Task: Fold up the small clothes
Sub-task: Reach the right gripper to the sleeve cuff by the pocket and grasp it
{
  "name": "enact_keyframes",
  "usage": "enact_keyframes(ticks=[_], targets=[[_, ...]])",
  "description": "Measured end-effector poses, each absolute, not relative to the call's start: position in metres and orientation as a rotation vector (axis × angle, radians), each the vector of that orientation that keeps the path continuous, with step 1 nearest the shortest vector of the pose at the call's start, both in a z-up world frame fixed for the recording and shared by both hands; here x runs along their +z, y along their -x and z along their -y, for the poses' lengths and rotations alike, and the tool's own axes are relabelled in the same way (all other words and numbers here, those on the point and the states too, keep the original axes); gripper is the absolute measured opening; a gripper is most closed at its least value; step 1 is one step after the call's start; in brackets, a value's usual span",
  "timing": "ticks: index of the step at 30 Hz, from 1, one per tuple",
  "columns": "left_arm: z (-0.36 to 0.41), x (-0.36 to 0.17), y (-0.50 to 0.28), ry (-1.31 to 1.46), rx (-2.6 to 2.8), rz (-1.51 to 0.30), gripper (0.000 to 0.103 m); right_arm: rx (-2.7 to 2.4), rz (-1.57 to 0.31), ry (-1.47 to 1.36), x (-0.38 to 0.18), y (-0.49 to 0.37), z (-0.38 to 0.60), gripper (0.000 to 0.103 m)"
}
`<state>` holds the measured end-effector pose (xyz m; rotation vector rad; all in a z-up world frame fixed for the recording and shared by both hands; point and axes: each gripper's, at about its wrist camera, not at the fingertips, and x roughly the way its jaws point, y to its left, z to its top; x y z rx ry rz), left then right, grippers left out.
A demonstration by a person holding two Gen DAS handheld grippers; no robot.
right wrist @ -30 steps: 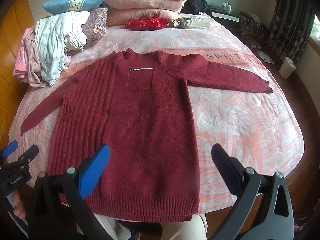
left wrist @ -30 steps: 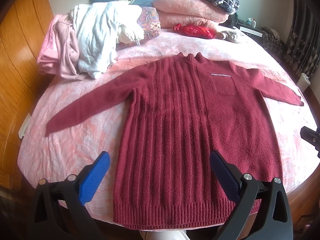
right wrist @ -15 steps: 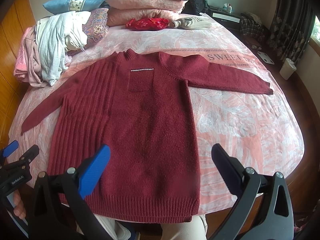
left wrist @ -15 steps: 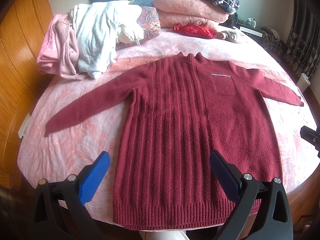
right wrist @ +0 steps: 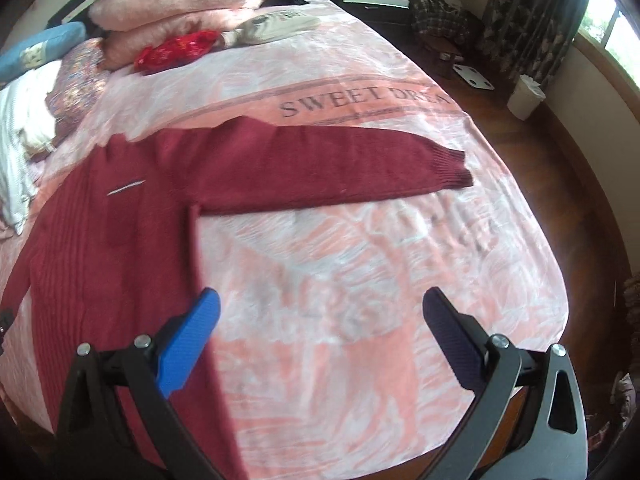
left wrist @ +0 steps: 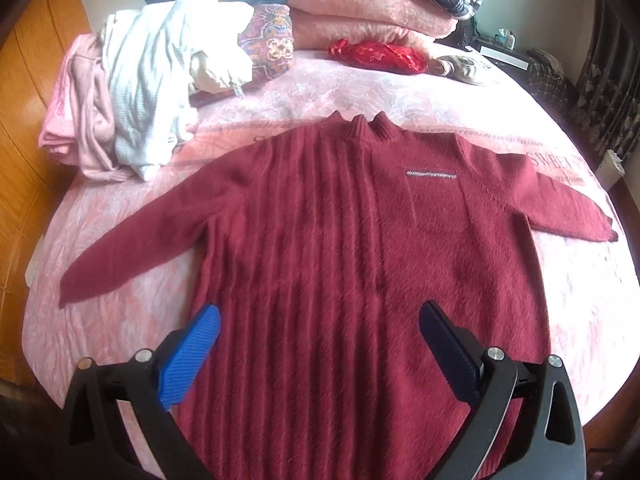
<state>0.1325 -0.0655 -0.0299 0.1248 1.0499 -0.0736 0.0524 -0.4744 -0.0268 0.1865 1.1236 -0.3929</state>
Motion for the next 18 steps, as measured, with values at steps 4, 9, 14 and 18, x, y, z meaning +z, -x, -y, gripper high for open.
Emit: enact_keyframes(ticks=[4,9,14,18], targets=[[0.127,-0.046,-0.190,-0.131,-0.100,-1.062,0.100,-0.441,-1.193,-0.255,-0.059,-0.098,0.575,0.100],[0.191,-0.075,-0.241,-0.129,-0.131,-1.096,0.100,-0.456,-1.291,-0.360,-0.108,-0.141,0.656,0.100],[0.223,-0.097,-0.264,-0.143,-0.137,-1.117,0.100,-0.470,-1.325,-0.469,-0.146,-0.155,0.705,0.100],[0.230,-0.108,-0.273,-0.154,-0.131,-1.126,0.100,-0.457,-1.330,-0.516,-0.161,-0.159,0.727,0.100]])
